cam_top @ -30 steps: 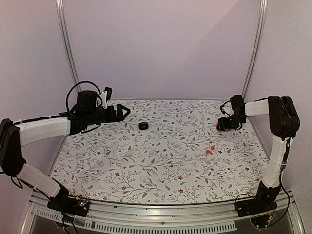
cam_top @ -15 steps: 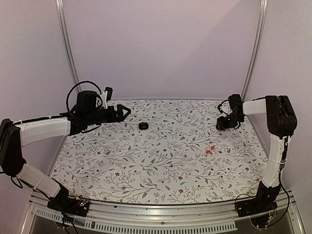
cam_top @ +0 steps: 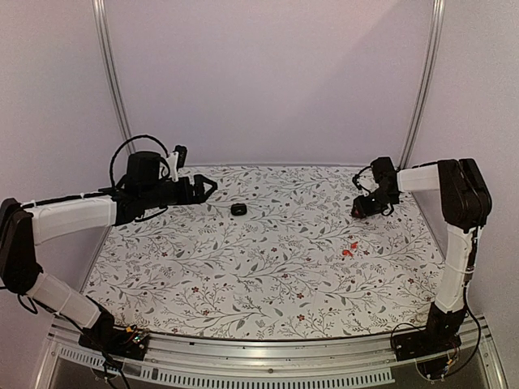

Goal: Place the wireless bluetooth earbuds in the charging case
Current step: Pick up the charging case from the corner of the board, then pass from the right arm to the left

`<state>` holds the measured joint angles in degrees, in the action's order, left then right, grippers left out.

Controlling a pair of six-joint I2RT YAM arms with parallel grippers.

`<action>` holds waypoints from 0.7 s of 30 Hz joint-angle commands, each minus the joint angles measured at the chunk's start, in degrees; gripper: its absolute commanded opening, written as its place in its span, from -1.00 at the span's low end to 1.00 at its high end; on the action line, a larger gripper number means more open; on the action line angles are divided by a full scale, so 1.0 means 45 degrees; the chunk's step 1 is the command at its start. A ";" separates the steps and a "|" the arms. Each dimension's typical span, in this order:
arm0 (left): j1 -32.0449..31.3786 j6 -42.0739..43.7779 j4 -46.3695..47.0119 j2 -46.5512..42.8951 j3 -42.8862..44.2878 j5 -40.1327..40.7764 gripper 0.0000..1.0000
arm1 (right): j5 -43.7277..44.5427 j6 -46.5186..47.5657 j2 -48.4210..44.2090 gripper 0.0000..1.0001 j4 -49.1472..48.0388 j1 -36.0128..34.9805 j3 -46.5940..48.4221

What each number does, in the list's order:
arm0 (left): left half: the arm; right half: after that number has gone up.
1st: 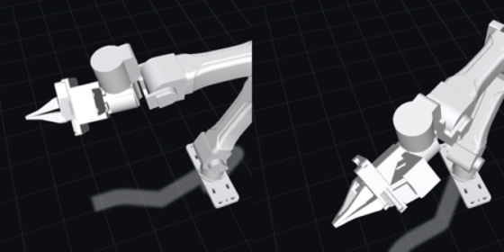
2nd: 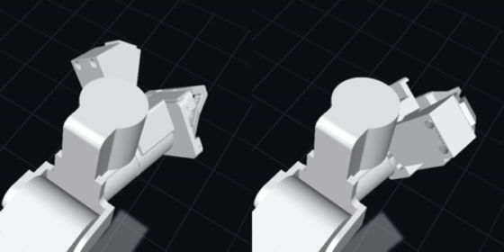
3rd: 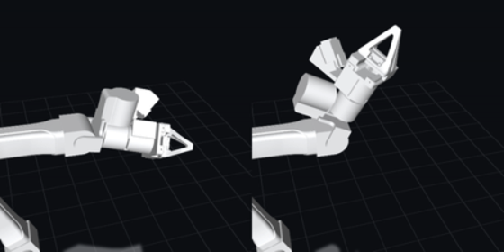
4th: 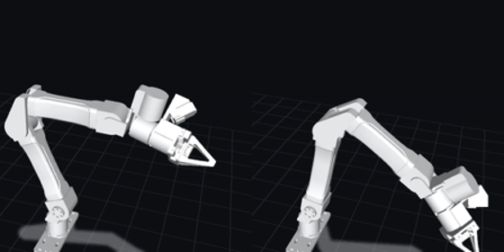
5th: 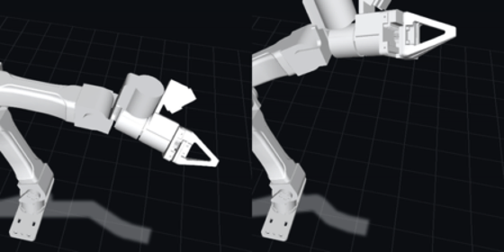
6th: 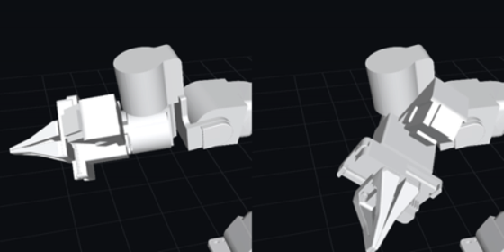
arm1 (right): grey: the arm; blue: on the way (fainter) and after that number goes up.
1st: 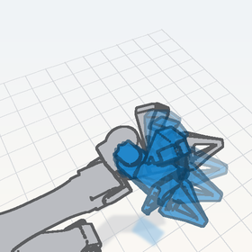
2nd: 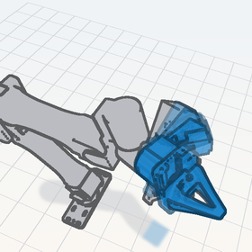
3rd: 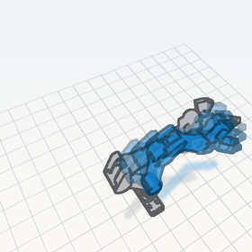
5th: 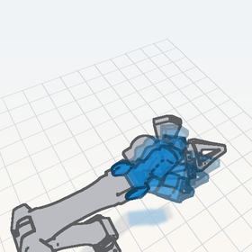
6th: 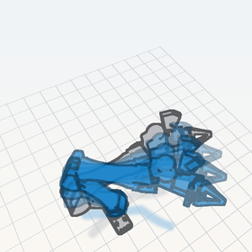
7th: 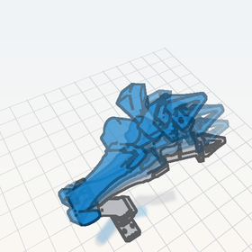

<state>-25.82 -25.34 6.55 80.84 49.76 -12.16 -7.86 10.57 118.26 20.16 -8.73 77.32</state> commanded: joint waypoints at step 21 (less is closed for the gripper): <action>-0.0741 -0.1046 0.2253 -0.1813 -0.2202 -0.4355 0.44 | 0.0176 0.0572 -0.7008 -0.11 -0.2916 -0.8026 -0.3377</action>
<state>-26.46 -28.71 13.04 73.41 40.32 -26.72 -9.17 11.92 90.48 12.19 -41.08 64.62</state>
